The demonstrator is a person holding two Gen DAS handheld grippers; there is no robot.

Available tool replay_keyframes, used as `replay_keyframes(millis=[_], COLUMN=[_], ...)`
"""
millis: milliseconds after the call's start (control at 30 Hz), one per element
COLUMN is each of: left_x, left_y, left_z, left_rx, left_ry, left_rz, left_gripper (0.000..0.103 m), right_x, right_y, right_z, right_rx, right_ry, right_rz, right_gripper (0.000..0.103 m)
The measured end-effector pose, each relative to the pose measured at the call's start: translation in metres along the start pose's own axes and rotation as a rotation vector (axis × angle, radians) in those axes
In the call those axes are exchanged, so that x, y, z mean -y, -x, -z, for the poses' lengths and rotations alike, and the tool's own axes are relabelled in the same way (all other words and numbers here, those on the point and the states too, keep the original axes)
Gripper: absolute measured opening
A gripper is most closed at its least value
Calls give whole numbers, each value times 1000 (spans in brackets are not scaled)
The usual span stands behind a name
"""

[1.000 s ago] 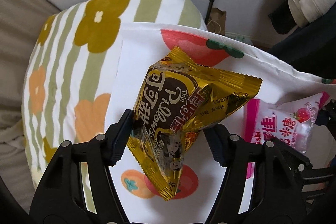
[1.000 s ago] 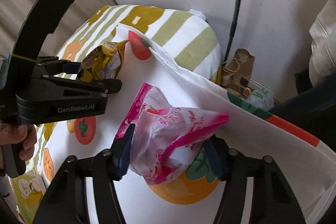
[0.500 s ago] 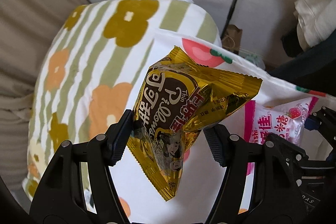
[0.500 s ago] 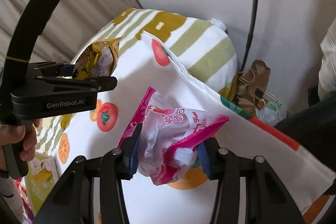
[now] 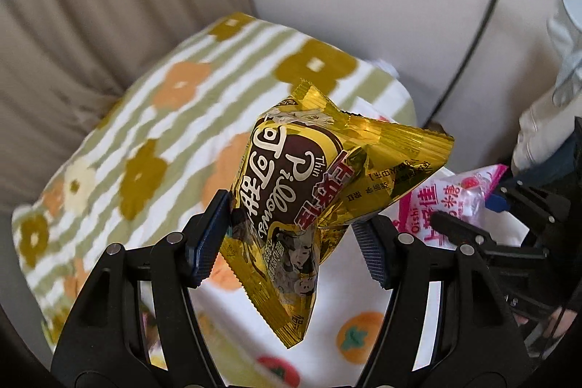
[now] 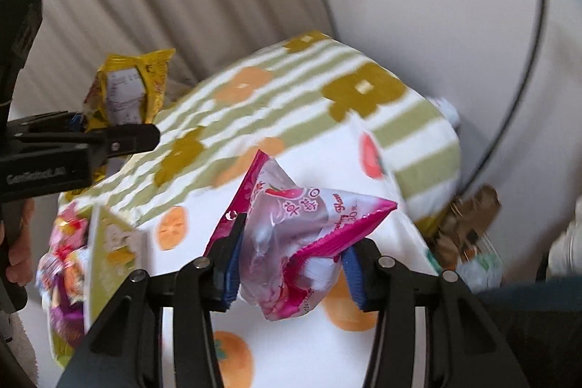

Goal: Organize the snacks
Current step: 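Carry both bags over the green box and release them inside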

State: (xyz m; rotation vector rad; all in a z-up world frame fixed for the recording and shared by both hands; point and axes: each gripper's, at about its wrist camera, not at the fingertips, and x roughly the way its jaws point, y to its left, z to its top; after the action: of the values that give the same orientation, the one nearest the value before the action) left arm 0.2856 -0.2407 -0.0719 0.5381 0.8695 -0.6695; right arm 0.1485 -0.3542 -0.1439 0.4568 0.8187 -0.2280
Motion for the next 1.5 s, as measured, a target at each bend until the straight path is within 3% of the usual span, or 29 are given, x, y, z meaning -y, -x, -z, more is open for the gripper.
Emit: replay_keyframes(millis=[167,433,600,767,967,1133,1333,1500], left_x=[-47,-114,-138,-144,-139,-132,-138,-152], left_y=[67,147,159,148,113,97,108,117], left_z=[53,171,236,279,300,309,322,336], left_rx=[36,35,-2,-34,-77,-83,-49,-50], left_ry=[125,292,372,430,521,594,673,696], left_rz=[-68,-181,-202,-200,-111,-93,-88,-130], left_gripper=[63,63,63,63,68,90,91,91], right_x=[-60,-159,-213,-249,-257,-244,-233,-246], right_y=[30,71,81,76,64,47,33,33], right_z=[-3,24,57,83,90,86,88,88], right_rx=[25,14,-21,-79,-115,-146,-188,-184], right_ry=[111,247,333,400,447,473,477,507], right_rz=[-114,-303,-365,-384,-383,-350,-334,-341], right_gripper=[43,43,43,43,43,43,43,43])
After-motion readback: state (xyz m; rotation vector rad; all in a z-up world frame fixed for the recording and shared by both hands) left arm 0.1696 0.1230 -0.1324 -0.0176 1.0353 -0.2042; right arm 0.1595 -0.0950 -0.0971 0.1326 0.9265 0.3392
